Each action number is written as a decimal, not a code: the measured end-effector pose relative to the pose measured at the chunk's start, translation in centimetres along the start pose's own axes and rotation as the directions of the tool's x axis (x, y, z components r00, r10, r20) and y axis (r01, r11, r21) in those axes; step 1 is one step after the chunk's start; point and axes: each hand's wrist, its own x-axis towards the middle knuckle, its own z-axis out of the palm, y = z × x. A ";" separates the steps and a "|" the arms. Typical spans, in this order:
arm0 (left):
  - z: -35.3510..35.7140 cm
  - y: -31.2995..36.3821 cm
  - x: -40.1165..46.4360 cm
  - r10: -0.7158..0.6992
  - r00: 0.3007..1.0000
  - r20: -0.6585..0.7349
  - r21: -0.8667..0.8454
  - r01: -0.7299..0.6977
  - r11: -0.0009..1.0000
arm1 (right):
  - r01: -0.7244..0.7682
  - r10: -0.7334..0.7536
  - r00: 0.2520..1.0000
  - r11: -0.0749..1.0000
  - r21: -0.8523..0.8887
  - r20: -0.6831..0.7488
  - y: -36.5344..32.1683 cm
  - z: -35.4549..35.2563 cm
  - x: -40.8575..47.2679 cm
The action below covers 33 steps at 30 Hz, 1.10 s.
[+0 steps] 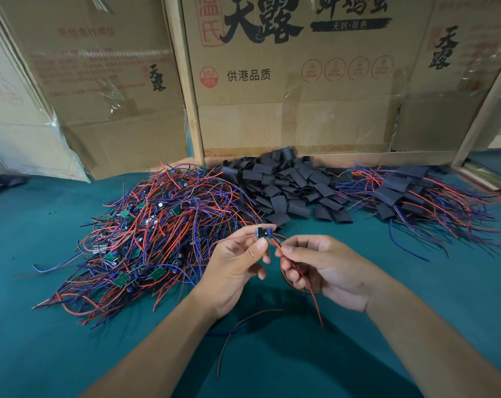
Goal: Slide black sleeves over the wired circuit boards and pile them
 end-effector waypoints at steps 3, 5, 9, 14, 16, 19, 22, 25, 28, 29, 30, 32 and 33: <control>0.2 0.1 -0.1 0.017 0.999 -0.033 0.007 -0.017 1.000 | -0.010 0.010 0.999 1.000 -0.009 0.034 -0.1 -0.2 -0.3; 0.0 0.1 -0.1 0.027 0.998 -0.056 0.012 -0.027 1.000 | -0.003 0.003 1.000 0.999 -0.036 0.007 -0.3 -0.7 -0.1; -0.1 0.1 0.1 0.010 0.993 -0.120 0.008 -0.009 1.000 | 0.022 -0.188 0.929 0.889 -0.458 -0.319 -2.0 -3.3 2.8; -0.2 0.2 0.4 -0.020 0.988 -0.155 0.006 0.021 1.000 | -0.037 -0.331 0.939 0.184 -0.982 -0.098 -4.3 -5.4 8.5; -0.3 0.2 0.4 -0.021 0.989 -0.143 -0.008 0.021 1.000 | 0.034 -0.198 0.979 -0.109 -0.993 0.056 -4.5 -5.8 10.6; -0.6 0.3 0.4 -0.015 0.991 -0.132 -0.018 0.013 1.000 | 0.076 -0.079 0.992 -0.283 -0.956 0.102 -4.6 -6.0 12.5; -0.8 0.5 0.5 -0.004 0.987 -0.159 -0.019 0.001 1.000 | 0.113 -0.139 0.977 -0.300 -0.947 0.161 -4.4 -6.3 12.9; -0.7 0.5 0.5 -0.004 0.988 -0.154 -0.010 0.002 1.000 | 0.139 -0.128 0.977 -0.232 -0.963 0.172 -4.4 -6.5 12.5; -0.7 0.4 0.6 -0.015 0.987 -0.158 -0.013 0.014 1.000 | 0.127 -0.058 0.988 -0.210 -0.969 0.142 -4.6 -6.5 12.0; -0.7 0.4 0.6 -0.016 0.987 -0.160 -0.015 0.014 1.000 | 0.119 -0.043 0.990 -0.214 -0.969 0.131 -4.7 -6.4 12.0; -0.7 0.4 0.6 -0.016 0.987 -0.162 -0.016 0.014 1.000 | 0.113 -0.036 0.992 -0.225 -0.968 0.124 -4.7 -6.4 12.0; -0.8 0.4 0.6 -0.019 0.985 -0.169 -0.019 0.016 1.000 | 0.107 -0.045 0.992 -0.241 -0.965 0.121 -4.6 -6.1 12.0; -0.8 0.4 0.6 -0.020 0.985 -0.172 -0.022 0.016 1.000 | 0.108 -0.056 0.991 -0.244 -0.964 0.125 -4.5 -6.0 12.0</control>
